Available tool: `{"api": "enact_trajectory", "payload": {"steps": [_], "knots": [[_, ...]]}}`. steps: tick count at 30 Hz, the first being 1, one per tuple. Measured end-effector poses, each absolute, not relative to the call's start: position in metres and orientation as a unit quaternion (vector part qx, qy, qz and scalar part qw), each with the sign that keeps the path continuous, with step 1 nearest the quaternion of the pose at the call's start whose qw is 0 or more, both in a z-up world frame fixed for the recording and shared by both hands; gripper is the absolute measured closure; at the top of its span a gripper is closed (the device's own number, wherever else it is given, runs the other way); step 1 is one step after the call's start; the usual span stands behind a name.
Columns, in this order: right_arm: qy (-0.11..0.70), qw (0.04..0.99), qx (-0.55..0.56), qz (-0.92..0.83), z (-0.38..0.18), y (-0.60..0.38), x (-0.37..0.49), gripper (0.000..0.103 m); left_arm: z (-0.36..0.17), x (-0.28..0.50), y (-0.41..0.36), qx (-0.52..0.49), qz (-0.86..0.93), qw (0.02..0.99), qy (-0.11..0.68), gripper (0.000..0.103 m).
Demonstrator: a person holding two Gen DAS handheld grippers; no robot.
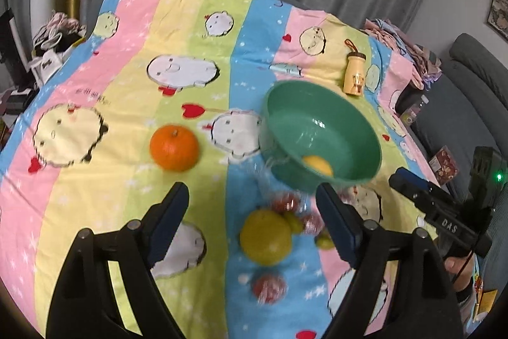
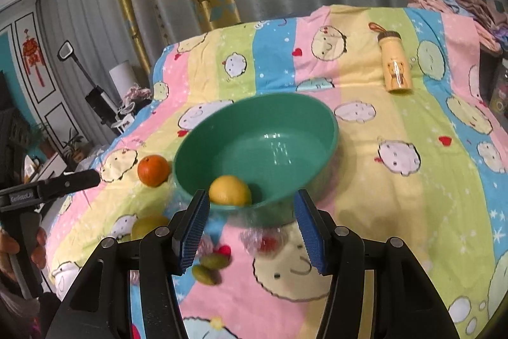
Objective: Organize fruits
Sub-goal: 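Move the left tool back toward the plastic-wrapped red fruit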
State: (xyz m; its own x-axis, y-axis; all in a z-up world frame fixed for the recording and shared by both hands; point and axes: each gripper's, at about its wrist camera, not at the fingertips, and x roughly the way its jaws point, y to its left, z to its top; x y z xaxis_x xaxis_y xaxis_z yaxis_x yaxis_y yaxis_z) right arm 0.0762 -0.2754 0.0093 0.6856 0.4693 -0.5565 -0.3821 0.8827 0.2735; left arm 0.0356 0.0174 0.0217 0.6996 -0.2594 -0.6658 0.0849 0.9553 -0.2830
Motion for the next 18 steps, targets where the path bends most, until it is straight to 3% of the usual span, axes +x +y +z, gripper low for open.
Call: {"api": "enact_trajectory", "payload": {"steps": [18], "knots": [[0.385, 0.895, 0.043, 0.220, -0.029, -0.266, 0.072, 0.047, -0.038, -0.005, -0.020, -0.027, -0.091, 0.904, 0.416, 0.022]]}}
